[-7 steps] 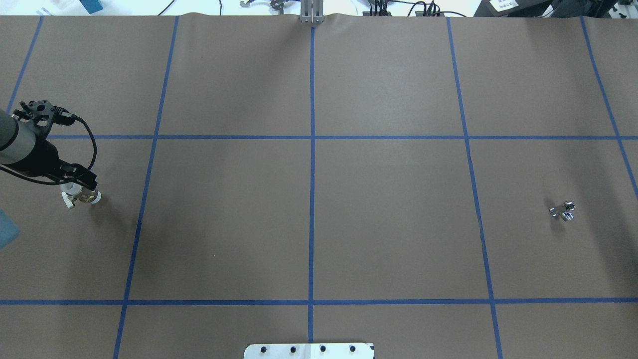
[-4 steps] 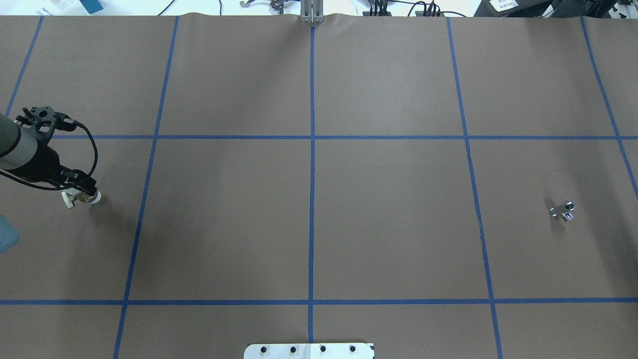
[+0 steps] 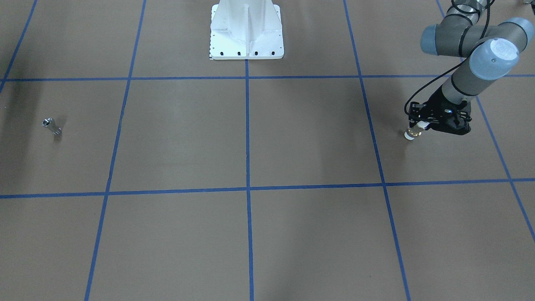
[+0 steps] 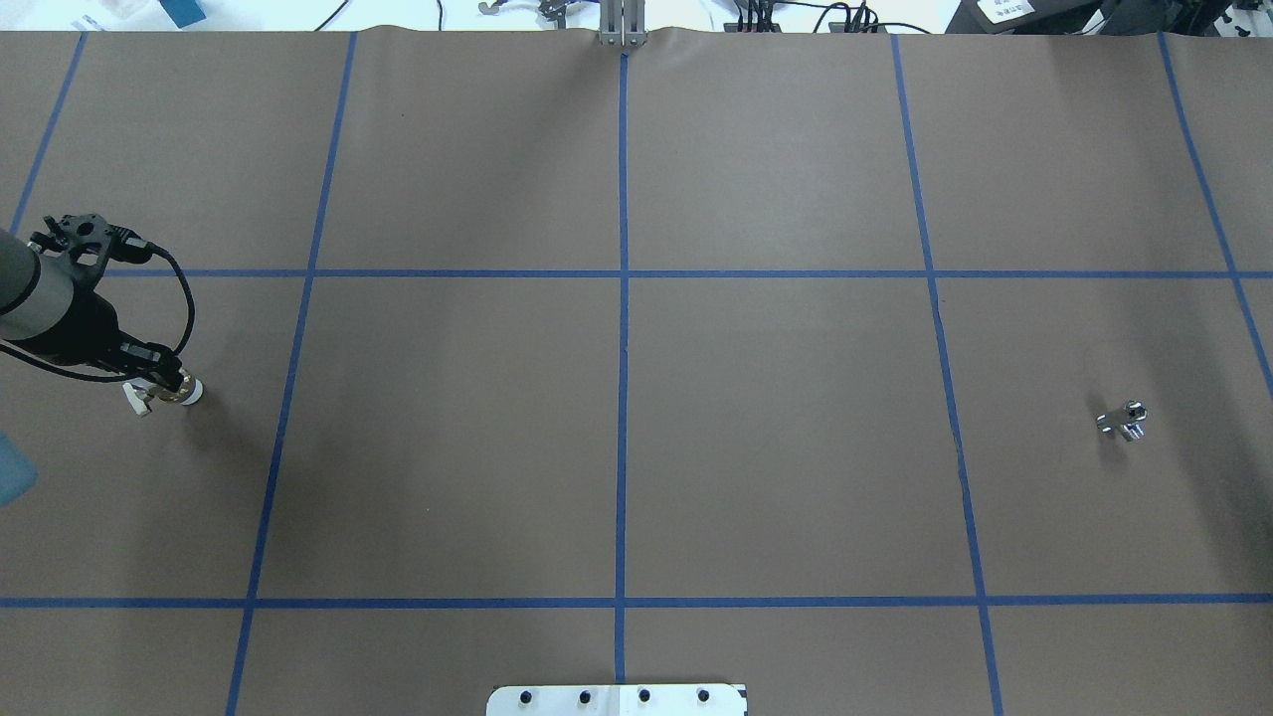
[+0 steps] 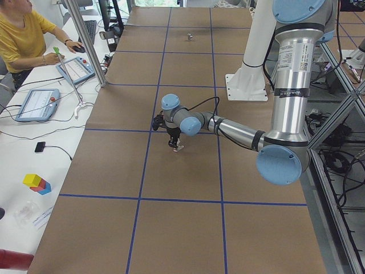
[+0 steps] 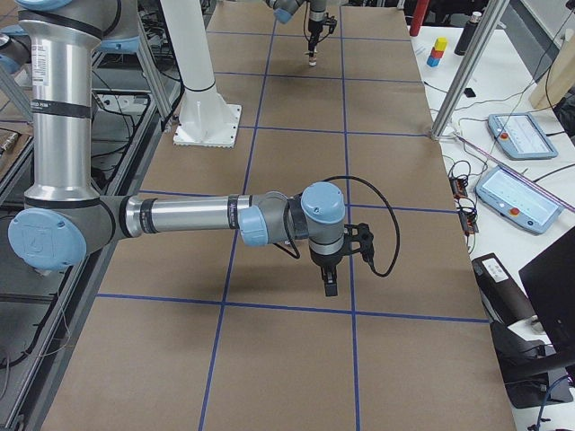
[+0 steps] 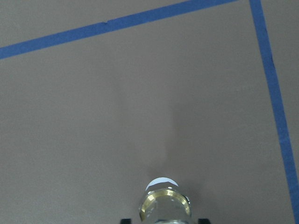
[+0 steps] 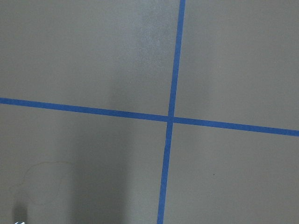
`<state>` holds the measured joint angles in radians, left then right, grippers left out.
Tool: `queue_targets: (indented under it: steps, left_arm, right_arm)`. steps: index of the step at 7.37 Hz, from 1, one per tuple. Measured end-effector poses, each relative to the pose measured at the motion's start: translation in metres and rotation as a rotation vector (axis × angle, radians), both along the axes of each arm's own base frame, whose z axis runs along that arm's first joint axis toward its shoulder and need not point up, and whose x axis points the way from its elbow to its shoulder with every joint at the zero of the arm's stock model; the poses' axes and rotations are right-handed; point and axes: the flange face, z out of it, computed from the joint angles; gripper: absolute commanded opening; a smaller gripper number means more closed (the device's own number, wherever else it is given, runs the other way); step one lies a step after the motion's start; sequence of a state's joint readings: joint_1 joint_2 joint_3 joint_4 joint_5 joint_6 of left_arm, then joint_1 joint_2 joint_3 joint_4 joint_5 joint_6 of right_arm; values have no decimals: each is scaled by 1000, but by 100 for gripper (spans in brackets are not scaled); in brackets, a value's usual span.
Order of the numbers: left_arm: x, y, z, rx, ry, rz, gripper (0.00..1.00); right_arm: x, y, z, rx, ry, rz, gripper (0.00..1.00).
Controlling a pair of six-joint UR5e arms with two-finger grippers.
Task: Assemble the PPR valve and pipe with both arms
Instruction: 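Lift the valve with the left gripper and carry it toward the table center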
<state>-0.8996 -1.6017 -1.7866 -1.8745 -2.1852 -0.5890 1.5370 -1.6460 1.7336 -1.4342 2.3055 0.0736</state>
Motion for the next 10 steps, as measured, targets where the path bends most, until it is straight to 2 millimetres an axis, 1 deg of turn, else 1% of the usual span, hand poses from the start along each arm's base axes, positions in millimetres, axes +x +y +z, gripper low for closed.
queue_targets:
  steps: [1,2,3,4,5,8,9,10]
  left_arm:
    - [-2,2,-16,3,11,0,0]
    - [-1,3,-36,-13,3,-2,0]
    - [6,-2,-62,-37,-16,-1,0]
    - [22,-9,-92,-65,-29,-5,0]
    - [51,-11,-125,-101,-28,-12,0]
    - [175,1,-229,-236,7,-58,0]
    - [209,0,-258,-259,7,-87,0]
    - [237,-4,-281,-269,2,-113,0]
  right_arm:
    - [0,0,0,0,0,0,100]
    - [0,0,-1,1,0,1,100]
    - [0,0,-1,1,0,1,100]
    - [0,0,-2,3,-1,1,100]
    - [0,0,-3,4,-2,2,100]
    - [0,0,-3,4,-2,2,100]
    - [0,0,-3,4,-2,2,100]
    - [0,0,-3,4,-2,2,100]
